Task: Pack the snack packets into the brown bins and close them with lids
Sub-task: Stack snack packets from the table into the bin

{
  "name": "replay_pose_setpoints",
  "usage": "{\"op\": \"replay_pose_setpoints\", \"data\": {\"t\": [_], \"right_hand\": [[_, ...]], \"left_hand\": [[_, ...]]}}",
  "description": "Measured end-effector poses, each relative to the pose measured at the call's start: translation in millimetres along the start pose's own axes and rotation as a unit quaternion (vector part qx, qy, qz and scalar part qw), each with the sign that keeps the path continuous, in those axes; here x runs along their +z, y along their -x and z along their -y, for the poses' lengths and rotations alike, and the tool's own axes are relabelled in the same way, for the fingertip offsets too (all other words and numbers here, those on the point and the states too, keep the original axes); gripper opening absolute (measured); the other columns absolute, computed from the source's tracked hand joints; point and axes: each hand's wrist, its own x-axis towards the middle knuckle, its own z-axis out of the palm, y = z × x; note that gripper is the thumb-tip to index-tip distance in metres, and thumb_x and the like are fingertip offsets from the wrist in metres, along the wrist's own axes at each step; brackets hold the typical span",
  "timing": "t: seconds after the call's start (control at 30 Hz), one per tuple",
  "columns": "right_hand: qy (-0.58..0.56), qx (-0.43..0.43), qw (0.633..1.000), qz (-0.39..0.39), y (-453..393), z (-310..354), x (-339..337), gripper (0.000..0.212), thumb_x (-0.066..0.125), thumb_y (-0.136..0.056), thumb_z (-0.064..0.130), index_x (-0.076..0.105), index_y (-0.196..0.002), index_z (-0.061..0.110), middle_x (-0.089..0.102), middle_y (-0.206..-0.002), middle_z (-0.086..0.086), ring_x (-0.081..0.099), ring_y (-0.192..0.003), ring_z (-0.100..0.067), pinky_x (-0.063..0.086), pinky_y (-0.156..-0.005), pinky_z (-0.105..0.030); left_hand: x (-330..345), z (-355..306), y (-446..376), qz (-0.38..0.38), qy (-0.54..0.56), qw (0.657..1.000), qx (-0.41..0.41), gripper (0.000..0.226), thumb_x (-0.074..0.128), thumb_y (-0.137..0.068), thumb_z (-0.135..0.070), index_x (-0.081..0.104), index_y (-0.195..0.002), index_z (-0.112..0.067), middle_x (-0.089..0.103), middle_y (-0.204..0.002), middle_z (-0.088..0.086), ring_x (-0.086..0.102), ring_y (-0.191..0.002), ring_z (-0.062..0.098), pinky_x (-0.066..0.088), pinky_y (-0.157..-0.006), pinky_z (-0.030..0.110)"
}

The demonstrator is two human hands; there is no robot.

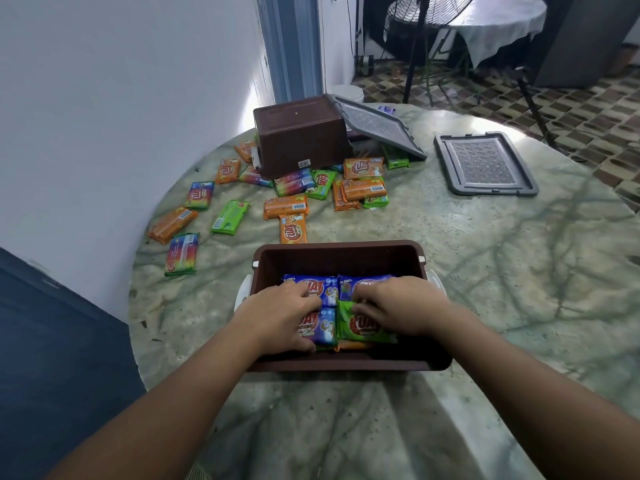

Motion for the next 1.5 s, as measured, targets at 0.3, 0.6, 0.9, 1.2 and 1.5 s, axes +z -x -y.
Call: {"op": "replay_pose_setpoints", "data": {"t": [0.3,0.6,0.9,1.2,1.5], "right_hand": [[0.043,-0.035,0.998,0.025,1.3,0.4,1.5,0.087,0.071,-0.075,0.073,0.039,-0.145,0.032,0.051,-0.132,0.004,0.053,-0.119,-0.020,0.049,-0.086,-0.037],[0.067,-0.061,0.996,0.020,2.2,3.4,1.0,0.078,0.072,-0.075,0.068,0.050,-0.141,0.034,0.052,-0.137,0.007,0.055,-0.122,-0.019,0.047,-0.088,-0.036],[-0.091,0.188,0.923,-0.325,7.8,-8.9,8.4,0.054,0.064,-0.090,0.054,0.056,-0.134,0.024,0.046,-0.121,-0.006,0.041,-0.110,-0.026,0.044,-0.093,-0.041],[-0.298,0.363,0.865,-0.176,0.7,-19.6,-0.8,0.053,0.062,-0.096,0.044,0.042,-0.136,0.017,0.055,-0.131,-0.009,0.058,-0.114,-0.032,0.049,-0.088,-0.043],[-0.280,0.368,0.873,-0.153,-6.2,-27.5,-2.3,0.011,0.044,-0.098,0.015,0.036,-0.104,0.019,0.058,-0.080,-0.007,0.054,-0.067,-0.024,0.034,-0.055,-0.037]], "left_hand": [[-0.1,-2.0,1.2,-0.011,-0.007,1.000,-0.002,0.066,0.068,-0.074,-0.070,0.051,-0.126,-0.033,0.051,-0.119,-0.006,0.051,-0.108,0.018,0.049,-0.083,0.036],[1.1,-0.1,-0.4,-0.012,-0.024,1.000,0.000,0.071,0.067,-0.075,-0.073,0.049,-0.131,-0.033,0.050,-0.121,-0.006,0.051,-0.110,0.018,0.047,-0.084,0.035],[2.9,2.8,3.5,-0.287,0.054,0.950,-0.108,0.075,0.057,-0.085,-0.074,0.054,-0.134,-0.017,0.046,-0.116,0.001,0.045,-0.107,0.019,0.048,-0.089,0.033],[-2.7,17.8,-11.8,-0.151,0.279,0.854,-0.411,0.081,0.062,-0.091,-0.062,0.029,-0.144,-0.011,0.053,-0.138,0.017,0.058,-0.119,0.034,0.050,-0.083,0.041],[0.6,25.6,-15.5,-0.175,0.239,0.872,-0.391,0.019,0.044,-0.106,-0.029,0.038,-0.106,-0.012,0.057,-0.079,0.004,0.056,-0.069,0.024,0.039,-0.056,0.037]]}}
